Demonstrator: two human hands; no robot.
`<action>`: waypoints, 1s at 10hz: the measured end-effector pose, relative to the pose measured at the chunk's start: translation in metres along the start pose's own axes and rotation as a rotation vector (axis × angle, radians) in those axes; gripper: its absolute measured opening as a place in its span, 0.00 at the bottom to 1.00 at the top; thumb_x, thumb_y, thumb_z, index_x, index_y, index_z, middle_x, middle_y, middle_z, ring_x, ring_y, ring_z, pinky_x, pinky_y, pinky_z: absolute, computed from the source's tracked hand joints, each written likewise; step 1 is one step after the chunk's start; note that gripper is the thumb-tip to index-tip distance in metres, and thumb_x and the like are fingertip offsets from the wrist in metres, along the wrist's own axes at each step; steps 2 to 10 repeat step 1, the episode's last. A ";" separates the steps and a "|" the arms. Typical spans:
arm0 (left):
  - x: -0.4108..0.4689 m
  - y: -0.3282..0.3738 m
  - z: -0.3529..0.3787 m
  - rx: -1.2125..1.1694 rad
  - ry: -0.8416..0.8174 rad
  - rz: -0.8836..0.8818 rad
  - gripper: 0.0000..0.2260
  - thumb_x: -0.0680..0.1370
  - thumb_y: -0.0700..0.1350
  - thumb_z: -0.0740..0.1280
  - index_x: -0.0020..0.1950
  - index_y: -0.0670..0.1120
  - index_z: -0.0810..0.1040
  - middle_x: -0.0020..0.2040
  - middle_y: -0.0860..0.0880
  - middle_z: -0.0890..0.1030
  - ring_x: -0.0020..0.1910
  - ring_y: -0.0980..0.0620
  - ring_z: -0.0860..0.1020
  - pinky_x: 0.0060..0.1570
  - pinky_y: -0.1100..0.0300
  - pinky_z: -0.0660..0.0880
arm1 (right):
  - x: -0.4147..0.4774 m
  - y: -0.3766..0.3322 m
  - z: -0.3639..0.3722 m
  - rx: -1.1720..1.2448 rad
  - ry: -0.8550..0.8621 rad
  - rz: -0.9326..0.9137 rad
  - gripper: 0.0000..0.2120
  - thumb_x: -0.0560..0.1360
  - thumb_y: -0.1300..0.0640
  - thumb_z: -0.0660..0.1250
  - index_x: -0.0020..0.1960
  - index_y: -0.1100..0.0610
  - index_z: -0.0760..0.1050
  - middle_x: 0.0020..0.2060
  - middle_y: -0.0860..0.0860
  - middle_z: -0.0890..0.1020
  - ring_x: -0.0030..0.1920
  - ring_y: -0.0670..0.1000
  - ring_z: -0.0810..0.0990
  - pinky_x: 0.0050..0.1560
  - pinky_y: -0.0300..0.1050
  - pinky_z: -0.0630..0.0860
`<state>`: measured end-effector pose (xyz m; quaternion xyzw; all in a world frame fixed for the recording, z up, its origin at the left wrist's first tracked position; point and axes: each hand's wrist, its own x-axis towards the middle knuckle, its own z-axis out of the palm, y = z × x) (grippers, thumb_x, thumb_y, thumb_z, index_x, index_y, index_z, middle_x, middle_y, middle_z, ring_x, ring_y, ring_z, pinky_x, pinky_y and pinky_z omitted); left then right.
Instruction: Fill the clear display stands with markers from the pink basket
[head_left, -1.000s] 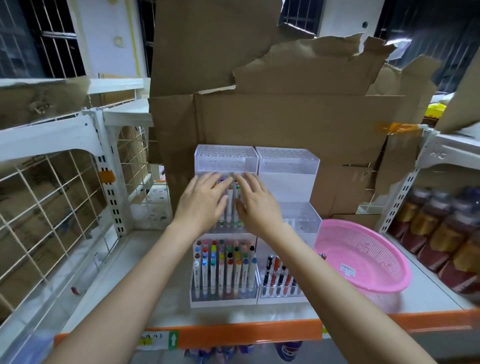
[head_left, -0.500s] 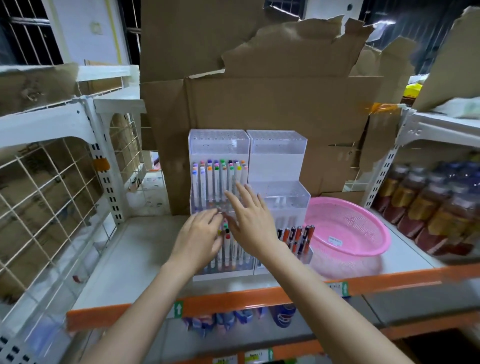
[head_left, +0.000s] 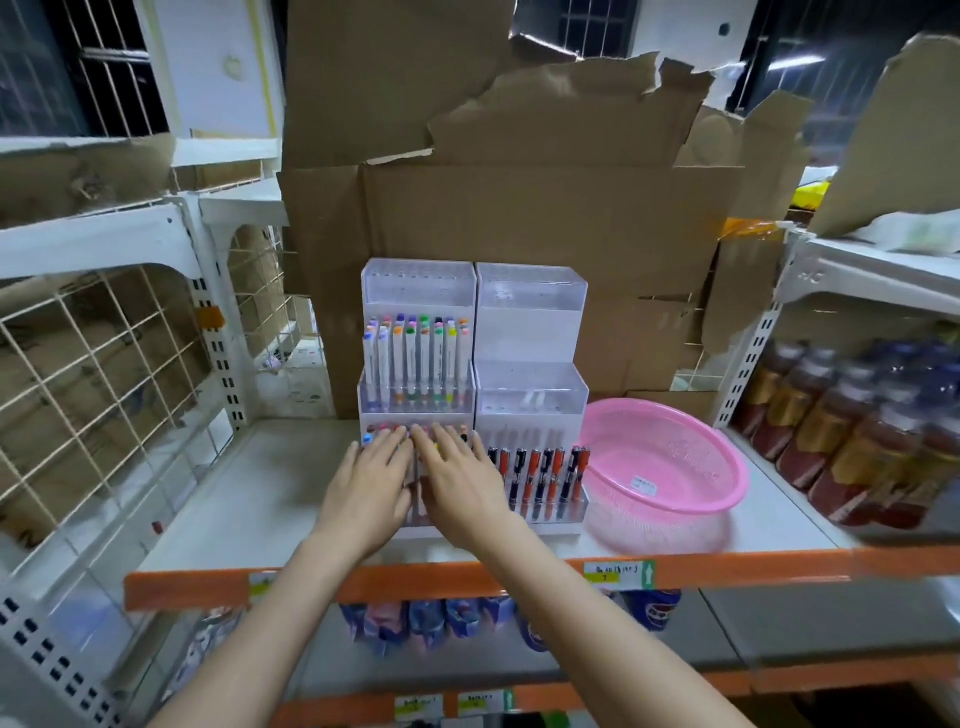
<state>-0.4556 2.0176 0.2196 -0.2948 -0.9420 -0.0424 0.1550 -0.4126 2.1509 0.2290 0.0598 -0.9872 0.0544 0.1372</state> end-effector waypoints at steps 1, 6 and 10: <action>-0.003 0.011 -0.013 -0.040 0.021 -0.048 0.27 0.81 0.50 0.57 0.78 0.49 0.51 0.78 0.50 0.54 0.77 0.52 0.51 0.74 0.52 0.48 | -0.011 0.015 -0.014 0.036 0.053 0.008 0.31 0.80 0.57 0.58 0.79 0.54 0.47 0.77 0.55 0.55 0.78 0.54 0.51 0.76 0.53 0.43; -0.003 0.011 -0.013 -0.040 0.021 -0.048 0.27 0.81 0.50 0.57 0.78 0.49 0.51 0.78 0.50 0.54 0.77 0.52 0.51 0.74 0.52 0.48 | -0.011 0.015 -0.014 0.036 0.053 0.008 0.31 0.80 0.57 0.58 0.79 0.54 0.47 0.77 0.55 0.55 0.78 0.54 0.51 0.76 0.53 0.43; -0.003 0.011 -0.013 -0.040 0.021 -0.048 0.27 0.81 0.50 0.57 0.78 0.49 0.51 0.78 0.50 0.54 0.77 0.52 0.51 0.74 0.52 0.48 | -0.011 0.015 -0.014 0.036 0.053 0.008 0.31 0.80 0.57 0.58 0.79 0.54 0.47 0.77 0.55 0.55 0.78 0.54 0.51 0.76 0.53 0.43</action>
